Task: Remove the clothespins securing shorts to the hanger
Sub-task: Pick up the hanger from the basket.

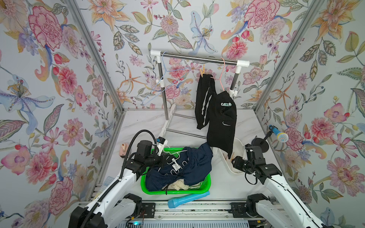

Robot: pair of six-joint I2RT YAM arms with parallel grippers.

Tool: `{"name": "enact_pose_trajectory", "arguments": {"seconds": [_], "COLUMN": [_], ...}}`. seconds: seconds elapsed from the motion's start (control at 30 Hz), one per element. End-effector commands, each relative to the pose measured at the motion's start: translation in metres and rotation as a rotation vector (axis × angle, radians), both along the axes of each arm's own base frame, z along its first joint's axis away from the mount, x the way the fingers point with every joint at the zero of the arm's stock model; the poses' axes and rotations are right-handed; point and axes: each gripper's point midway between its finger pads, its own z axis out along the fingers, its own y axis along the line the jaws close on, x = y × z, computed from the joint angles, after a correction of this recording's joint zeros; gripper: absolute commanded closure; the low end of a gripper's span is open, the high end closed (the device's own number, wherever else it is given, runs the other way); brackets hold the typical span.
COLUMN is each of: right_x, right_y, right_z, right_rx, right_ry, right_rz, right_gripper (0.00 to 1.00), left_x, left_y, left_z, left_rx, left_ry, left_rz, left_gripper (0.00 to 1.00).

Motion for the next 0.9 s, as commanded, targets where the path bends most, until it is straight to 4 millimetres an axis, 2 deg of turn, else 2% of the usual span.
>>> {"name": "enact_pose_trajectory", "arguments": {"seconds": [0.0, 0.2, 0.33, 0.5, 0.6, 0.87], "right_x": [0.005, -0.006, -0.011, -0.020, -0.027, -0.035], "right_y": [0.006, 0.010, 0.027, 0.066, 0.088, 0.177], "right_z": [0.030, 0.064, 0.093, 0.143, 0.173, 0.233], "right_rx": [0.006, -0.098, -0.124, -0.120, -0.124, -0.244], "right_ry": [-0.075, -0.125, -0.188, -0.337, -0.432, -0.599], "right_rz": [0.025, 0.066, 0.153, 0.309, 0.380, 0.562], "right_gripper": [0.58, 0.54, 0.52, 0.52, 0.52, 0.54], "left_x": [-0.001, -0.003, -0.006, -0.015, -0.021, -0.029], "left_y": [-0.001, 0.004, 0.010, 0.015, 0.014, 0.024], "left_z": [0.029, 0.074, 0.108, 0.134, 0.144, 0.162], "left_rx": [-0.032, -0.049, -0.043, -0.002, 0.009, 0.116], "left_ry": [-0.067, -0.206, -0.330, -0.420, -0.432, -0.515], "left_rz": [-0.015, -0.004, 0.004, -0.018, -0.055, -0.082], "left_gripper": [0.92, 1.00, 1.00, 1.00, 1.00, 1.00]}}
